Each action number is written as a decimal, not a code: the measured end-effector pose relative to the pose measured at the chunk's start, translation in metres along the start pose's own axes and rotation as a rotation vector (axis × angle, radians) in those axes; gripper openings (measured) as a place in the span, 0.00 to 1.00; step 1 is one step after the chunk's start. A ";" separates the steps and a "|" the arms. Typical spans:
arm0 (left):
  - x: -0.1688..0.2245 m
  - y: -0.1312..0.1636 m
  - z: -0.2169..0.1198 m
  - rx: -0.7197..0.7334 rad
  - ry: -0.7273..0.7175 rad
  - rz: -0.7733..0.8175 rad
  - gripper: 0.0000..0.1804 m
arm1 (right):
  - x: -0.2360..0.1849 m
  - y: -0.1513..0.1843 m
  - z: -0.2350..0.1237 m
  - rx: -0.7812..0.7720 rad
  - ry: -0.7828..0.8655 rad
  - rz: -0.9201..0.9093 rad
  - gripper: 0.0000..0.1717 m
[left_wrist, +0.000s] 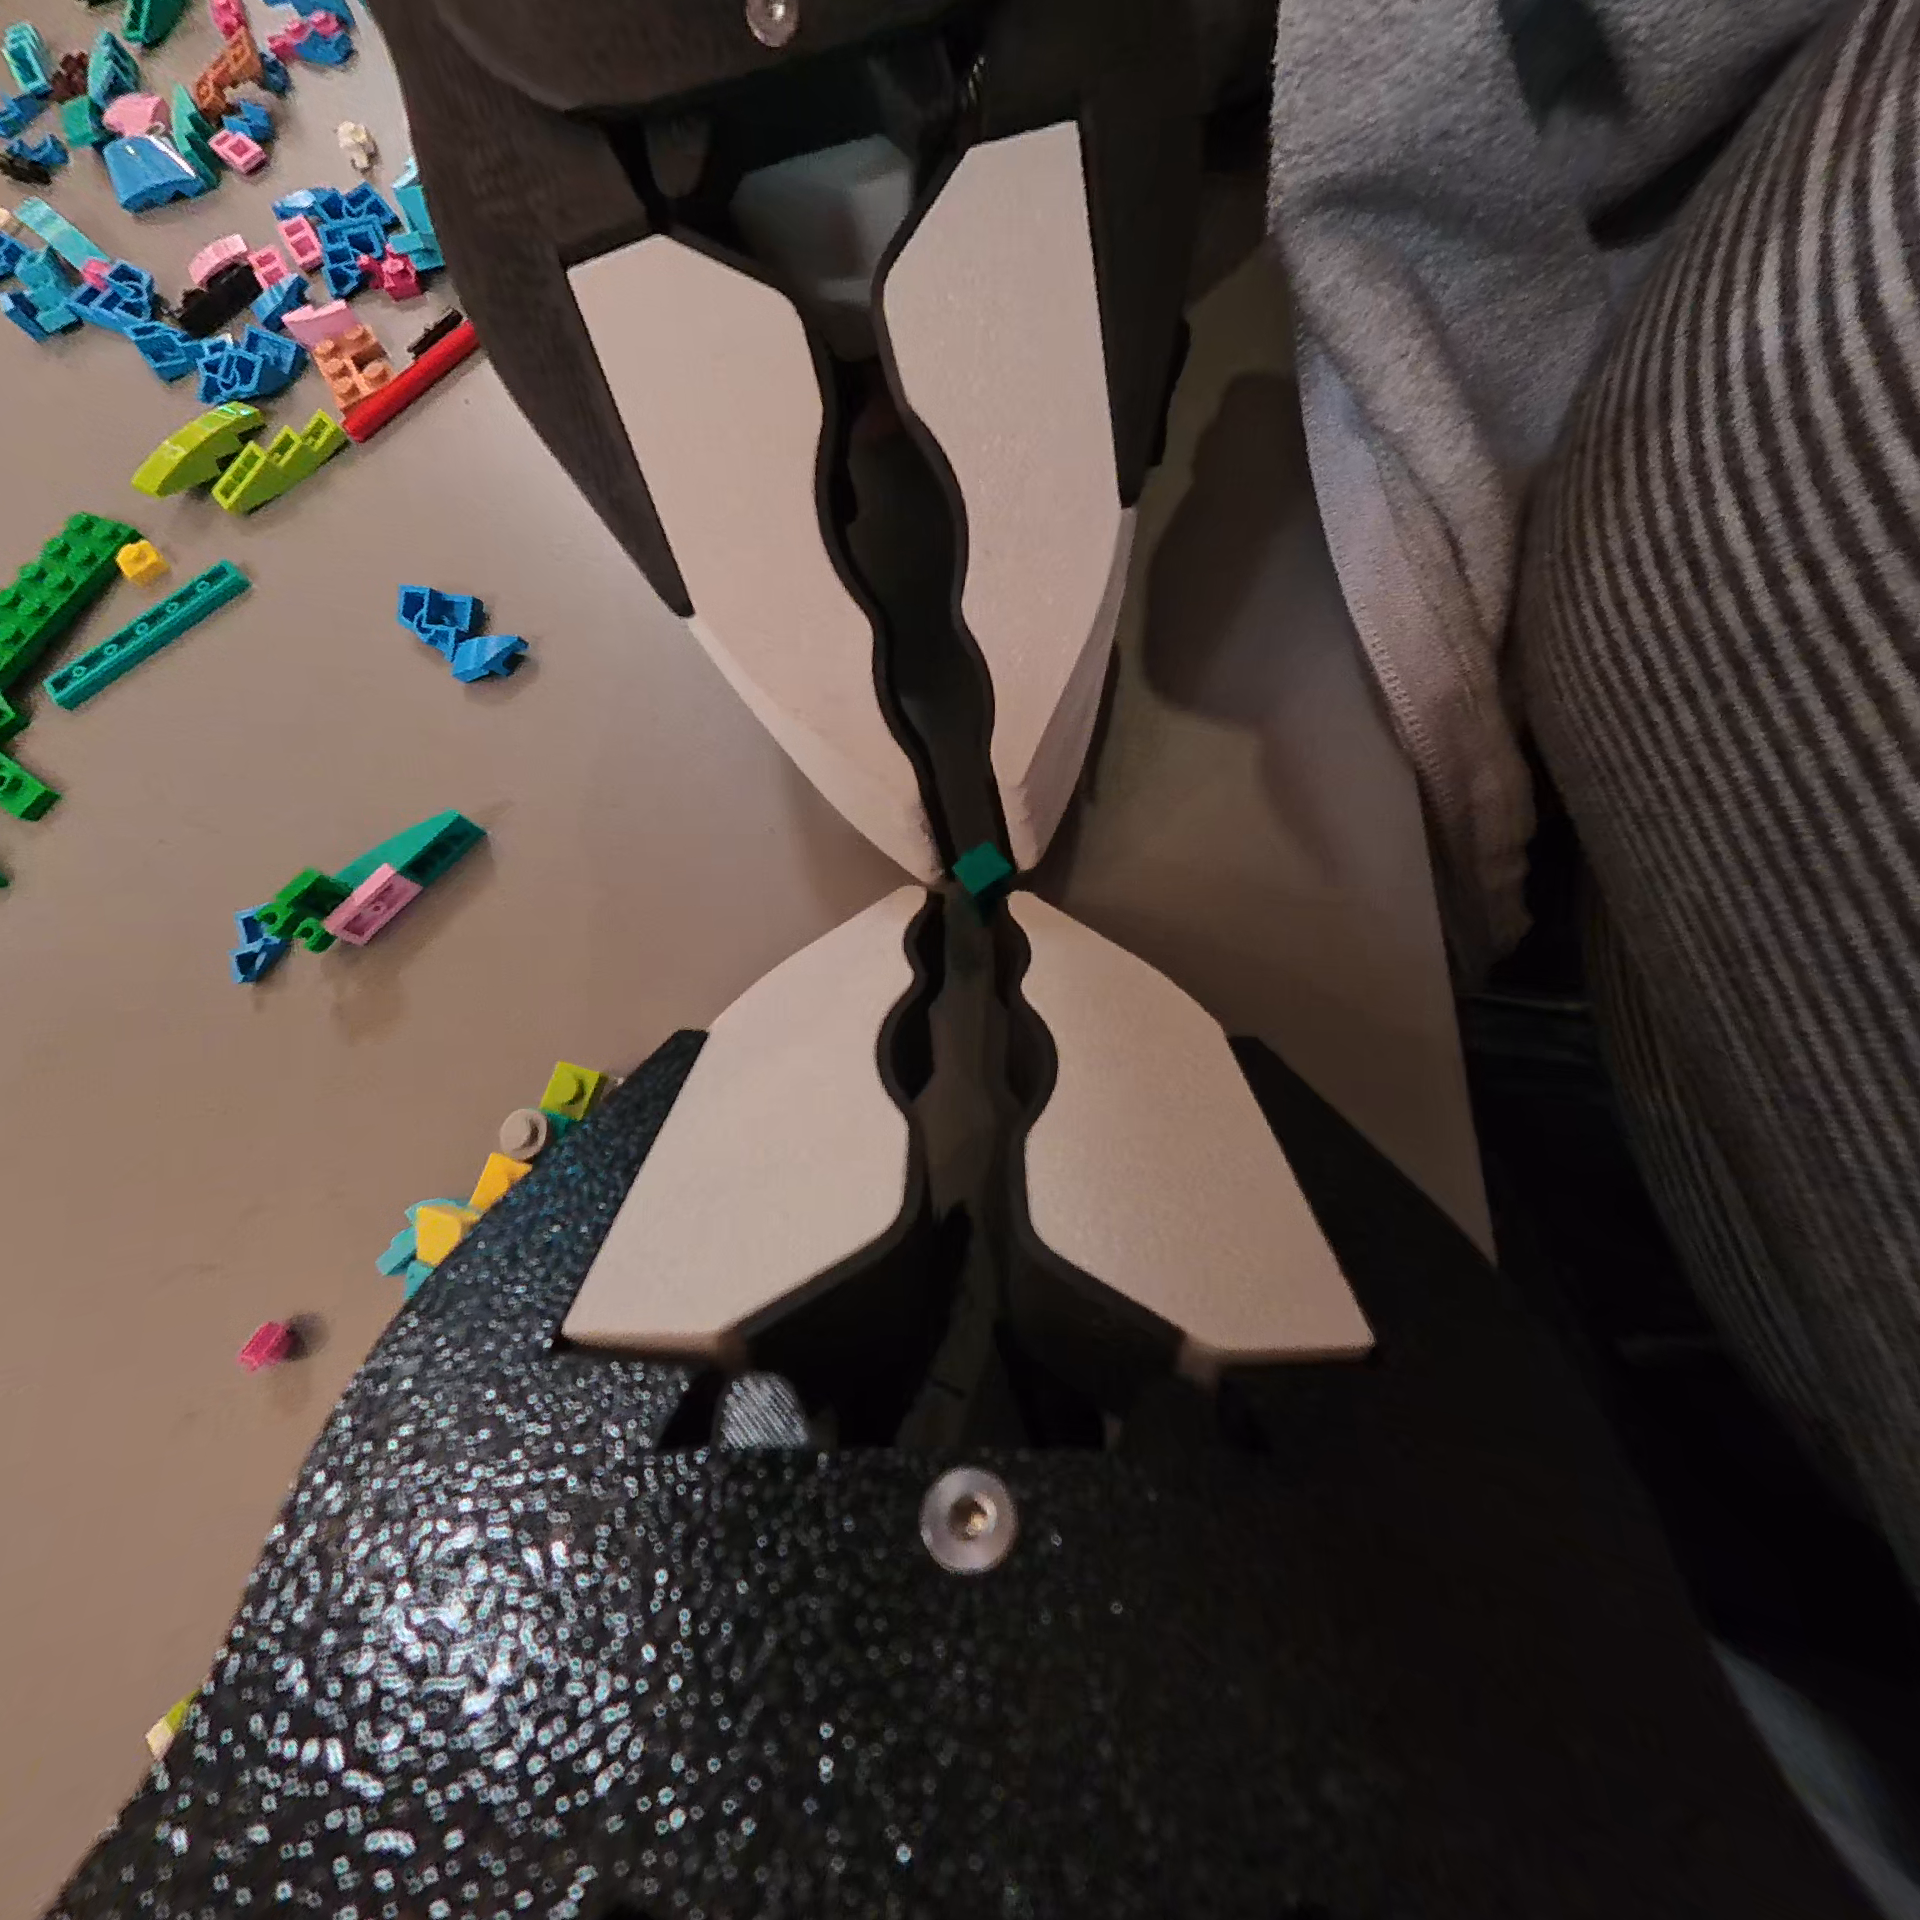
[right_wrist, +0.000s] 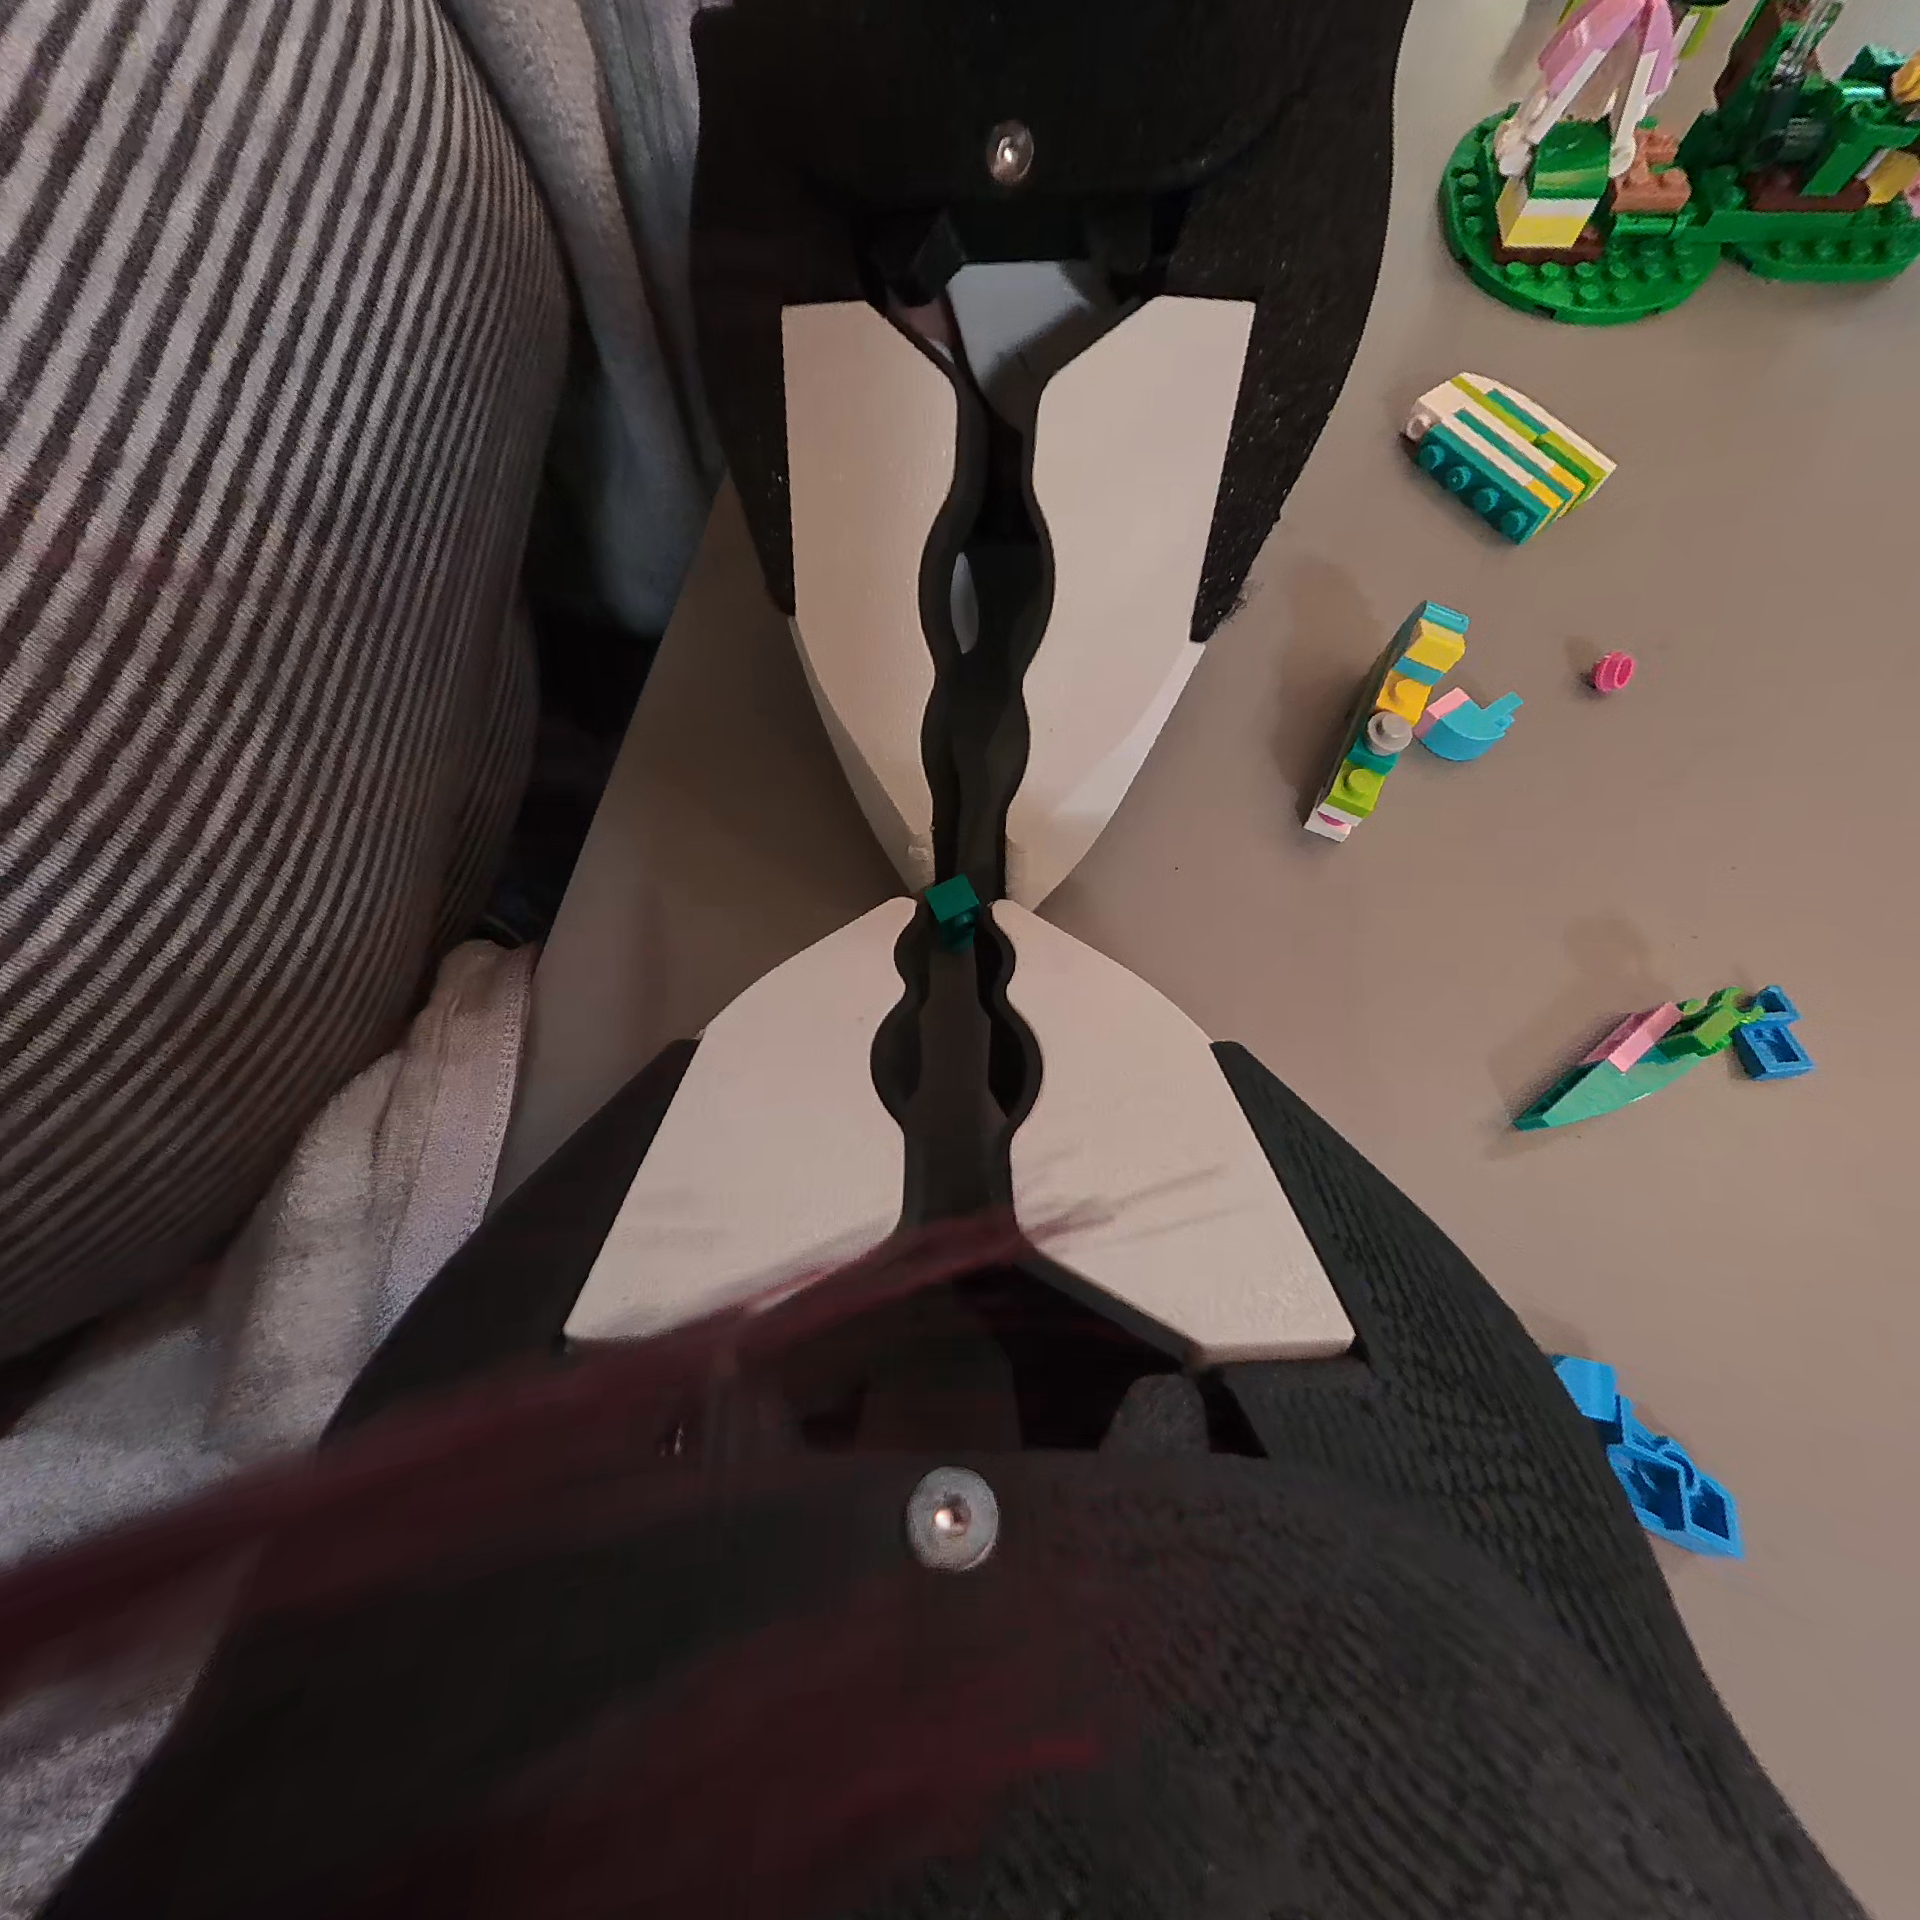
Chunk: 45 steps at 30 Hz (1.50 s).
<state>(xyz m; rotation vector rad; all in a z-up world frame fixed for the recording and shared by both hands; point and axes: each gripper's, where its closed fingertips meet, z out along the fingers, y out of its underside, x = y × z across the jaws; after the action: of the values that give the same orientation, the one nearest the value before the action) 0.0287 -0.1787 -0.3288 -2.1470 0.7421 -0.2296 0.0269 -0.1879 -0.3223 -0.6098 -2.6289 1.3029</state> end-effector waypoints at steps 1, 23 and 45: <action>0.000 0.000 0.000 -0.001 -0.002 0.002 0.05 | 0.000 0.000 0.000 0.001 0.000 0.001 0.04; -0.004 0.005 -0.002 -0.014 -0.003 -0.016 0.06 | 0.004 0.003 -0.002 -0.008 0.014 0.022 0.06; -0.006 0.005 -0.003 -0.021 -0.016 -0.037 0.04 | 0.007 0.003 -0.003 -0.012 0.033 0.030 0.05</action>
<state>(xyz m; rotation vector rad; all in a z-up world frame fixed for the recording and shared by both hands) 0.0204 -0.1797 -0.3304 -2.1815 0.6996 -0.2246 0.0224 -0.1813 -0.3234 -0.6697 -2.6129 1.2742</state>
